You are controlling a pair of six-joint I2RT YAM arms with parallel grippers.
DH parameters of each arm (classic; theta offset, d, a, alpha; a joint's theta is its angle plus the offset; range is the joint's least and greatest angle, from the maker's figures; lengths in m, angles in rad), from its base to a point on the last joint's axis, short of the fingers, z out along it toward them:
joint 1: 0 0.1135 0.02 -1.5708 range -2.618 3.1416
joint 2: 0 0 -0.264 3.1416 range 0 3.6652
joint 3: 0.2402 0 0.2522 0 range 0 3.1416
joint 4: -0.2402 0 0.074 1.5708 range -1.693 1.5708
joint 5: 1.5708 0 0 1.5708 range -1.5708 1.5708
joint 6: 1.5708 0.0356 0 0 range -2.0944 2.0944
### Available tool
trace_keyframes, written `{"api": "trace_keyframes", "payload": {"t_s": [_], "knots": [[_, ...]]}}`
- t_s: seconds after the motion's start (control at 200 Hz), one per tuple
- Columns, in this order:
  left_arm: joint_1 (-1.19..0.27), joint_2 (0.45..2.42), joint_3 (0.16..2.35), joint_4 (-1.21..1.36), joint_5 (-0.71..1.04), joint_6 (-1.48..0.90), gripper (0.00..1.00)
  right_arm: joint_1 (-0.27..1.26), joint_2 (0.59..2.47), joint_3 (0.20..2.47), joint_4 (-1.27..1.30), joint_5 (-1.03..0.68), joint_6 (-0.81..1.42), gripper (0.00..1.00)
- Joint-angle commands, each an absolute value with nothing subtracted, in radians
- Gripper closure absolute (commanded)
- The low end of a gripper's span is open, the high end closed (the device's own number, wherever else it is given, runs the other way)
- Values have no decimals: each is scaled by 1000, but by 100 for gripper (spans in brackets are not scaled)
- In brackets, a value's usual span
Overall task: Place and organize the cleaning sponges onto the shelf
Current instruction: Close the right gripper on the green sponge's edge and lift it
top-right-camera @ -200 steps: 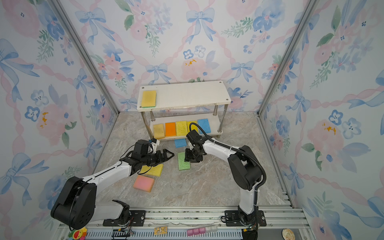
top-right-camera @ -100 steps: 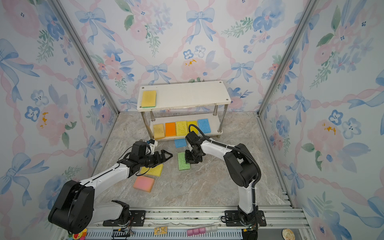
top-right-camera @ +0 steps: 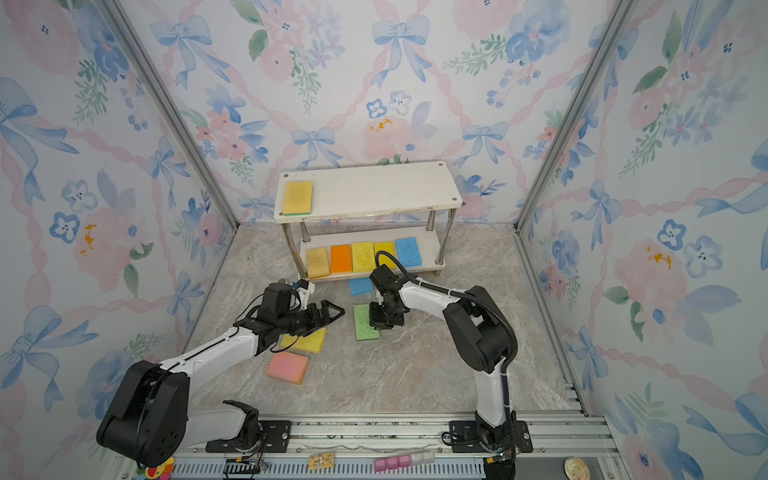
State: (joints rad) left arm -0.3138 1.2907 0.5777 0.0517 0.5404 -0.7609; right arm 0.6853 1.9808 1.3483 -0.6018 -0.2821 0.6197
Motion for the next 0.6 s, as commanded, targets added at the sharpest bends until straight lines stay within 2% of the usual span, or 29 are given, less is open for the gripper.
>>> {"api": "trace_keyframes", "payload": {"t_s": [0.0,0.26,0.475,0.595], "knots": [[-309,1288,571,56,560,-759,2,699,1951,1364,-643,-254,618,99],[-317,1290,547,169,603,-865,2,698,1861,1363,-670,-254,612,100],[-395,1319,519,326,612,-986,2,699,1790,1370,-680,-288,611,100],[-422,1340,531,364,601,-1011,9,701,1762,1380,-680,-307,605,100]]}}
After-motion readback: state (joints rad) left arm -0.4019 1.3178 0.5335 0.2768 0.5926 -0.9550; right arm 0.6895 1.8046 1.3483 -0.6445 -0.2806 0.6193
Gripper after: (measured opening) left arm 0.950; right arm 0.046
